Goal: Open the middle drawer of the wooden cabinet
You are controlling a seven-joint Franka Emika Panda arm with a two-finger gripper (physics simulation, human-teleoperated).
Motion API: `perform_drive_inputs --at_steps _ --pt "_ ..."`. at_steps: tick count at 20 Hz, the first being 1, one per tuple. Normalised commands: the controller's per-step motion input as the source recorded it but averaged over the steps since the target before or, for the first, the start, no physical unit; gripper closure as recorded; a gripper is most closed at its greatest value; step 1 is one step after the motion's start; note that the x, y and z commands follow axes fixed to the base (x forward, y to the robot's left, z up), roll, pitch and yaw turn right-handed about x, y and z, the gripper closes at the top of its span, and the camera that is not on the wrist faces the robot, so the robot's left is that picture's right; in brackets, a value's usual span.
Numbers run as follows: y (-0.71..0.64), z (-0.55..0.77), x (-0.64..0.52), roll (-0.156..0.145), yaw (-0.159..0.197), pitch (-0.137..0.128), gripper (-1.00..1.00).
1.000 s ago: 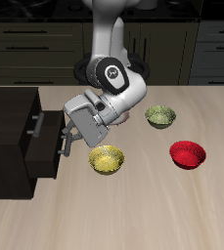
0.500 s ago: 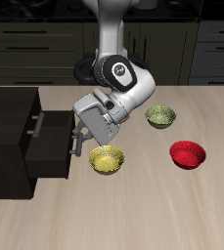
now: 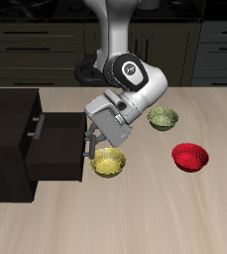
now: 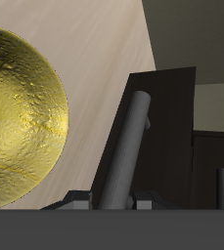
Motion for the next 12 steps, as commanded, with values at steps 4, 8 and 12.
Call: perform_drive_inputs --at_steps 4,8,12 --pt "0.35 0.01 0.03 0.031 -0.015 0.003 1.00" --pt "0.28 0.02 0.03 0.032 -0.023 0.019 1.00" --pt "0.64 0.04 0.12 0.083 -0.012 -0.006 1.00"
